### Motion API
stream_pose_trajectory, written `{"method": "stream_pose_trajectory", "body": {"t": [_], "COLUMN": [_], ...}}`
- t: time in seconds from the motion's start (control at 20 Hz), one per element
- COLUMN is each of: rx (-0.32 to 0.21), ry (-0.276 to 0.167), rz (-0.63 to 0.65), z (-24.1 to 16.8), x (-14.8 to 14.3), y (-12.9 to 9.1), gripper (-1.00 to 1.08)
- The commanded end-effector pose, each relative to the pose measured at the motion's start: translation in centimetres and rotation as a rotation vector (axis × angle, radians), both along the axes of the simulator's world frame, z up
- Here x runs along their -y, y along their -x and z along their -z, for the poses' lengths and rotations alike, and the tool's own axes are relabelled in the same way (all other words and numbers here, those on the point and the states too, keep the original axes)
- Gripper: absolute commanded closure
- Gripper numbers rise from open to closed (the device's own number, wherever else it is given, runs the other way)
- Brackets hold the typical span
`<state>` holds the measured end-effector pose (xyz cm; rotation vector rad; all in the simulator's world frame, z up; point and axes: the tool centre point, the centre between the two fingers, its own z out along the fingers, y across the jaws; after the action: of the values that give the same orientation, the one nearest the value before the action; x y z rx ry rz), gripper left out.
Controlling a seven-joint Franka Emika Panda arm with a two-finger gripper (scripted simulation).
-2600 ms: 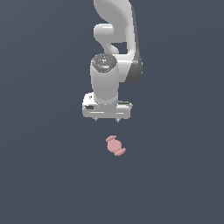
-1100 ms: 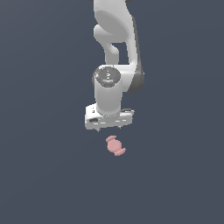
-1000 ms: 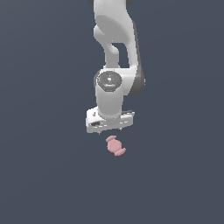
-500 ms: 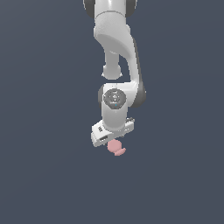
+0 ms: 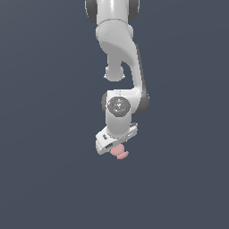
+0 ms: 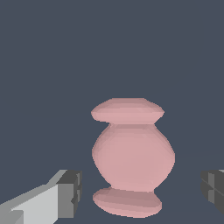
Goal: Pick up the object and move it to a goal position.
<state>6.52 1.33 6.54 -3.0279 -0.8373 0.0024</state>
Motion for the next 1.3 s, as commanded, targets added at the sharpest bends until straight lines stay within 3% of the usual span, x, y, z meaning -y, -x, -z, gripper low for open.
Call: {"method": "stream_pose_trajectory", "body": {"t": [0.0, 0.85, 0.9, 1.25], "rx": [0.0, 0.001, 0.001, 0.001], "ry": [0.0, 0.0, 0.0, 0.0], "rz": [0.0, -0.005, -0.005, -0.005], "z": [0.0, 5.0, 5.0, 5.0], "x": [0.0, 0.0, 0.0, 0.0], "y": [0.0, -0.1, -0.1, -0.1], "gripper": [-0.92, -0.92, 1.08, 1.08]}}
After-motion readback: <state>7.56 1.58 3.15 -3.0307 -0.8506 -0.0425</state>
